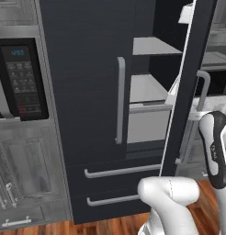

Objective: Retrieve the sausage and cheese from the fridge and place them on the cutting board on the counter.

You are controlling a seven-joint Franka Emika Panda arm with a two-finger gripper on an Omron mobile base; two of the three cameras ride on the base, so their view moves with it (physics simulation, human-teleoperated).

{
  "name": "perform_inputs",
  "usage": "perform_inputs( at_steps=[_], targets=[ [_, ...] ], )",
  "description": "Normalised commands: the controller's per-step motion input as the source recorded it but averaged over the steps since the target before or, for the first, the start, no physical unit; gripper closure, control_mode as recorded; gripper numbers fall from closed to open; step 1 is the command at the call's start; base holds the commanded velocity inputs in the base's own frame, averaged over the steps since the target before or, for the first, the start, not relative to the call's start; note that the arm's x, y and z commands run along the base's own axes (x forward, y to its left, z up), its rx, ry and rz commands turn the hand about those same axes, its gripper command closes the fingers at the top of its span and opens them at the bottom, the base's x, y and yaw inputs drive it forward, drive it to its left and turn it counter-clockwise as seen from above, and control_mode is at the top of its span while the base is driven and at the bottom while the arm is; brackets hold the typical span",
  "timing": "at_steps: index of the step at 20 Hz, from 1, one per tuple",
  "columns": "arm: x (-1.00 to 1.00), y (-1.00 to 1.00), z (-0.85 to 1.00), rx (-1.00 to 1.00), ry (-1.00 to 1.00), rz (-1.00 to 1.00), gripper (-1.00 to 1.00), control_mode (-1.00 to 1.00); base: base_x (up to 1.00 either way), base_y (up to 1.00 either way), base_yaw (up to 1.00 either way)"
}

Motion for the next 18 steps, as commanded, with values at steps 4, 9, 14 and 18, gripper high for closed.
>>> perform_inputs(
  at_steps=[4,9,14,18],
  targets=[
    [0.01,-0.11,-0.04,0.03,0.00,0.02,-1.00,-1.00,0.00,0.00,0.00],
    [-0.66,-0.07,0.10,0.05,0.00,0.02,-1.00,-1.00,0.00,0.00,0.00],
    [-0.61,0.31,0.51,-0.01,0.00,0.00,-1.00,-1.00,0.00,0.00,0.00],
    [-0.33,0.98,0.47,-0.13,0.00,-0.01,-1.00,-1.00,0.00,0.00,0.00]
  ],
)
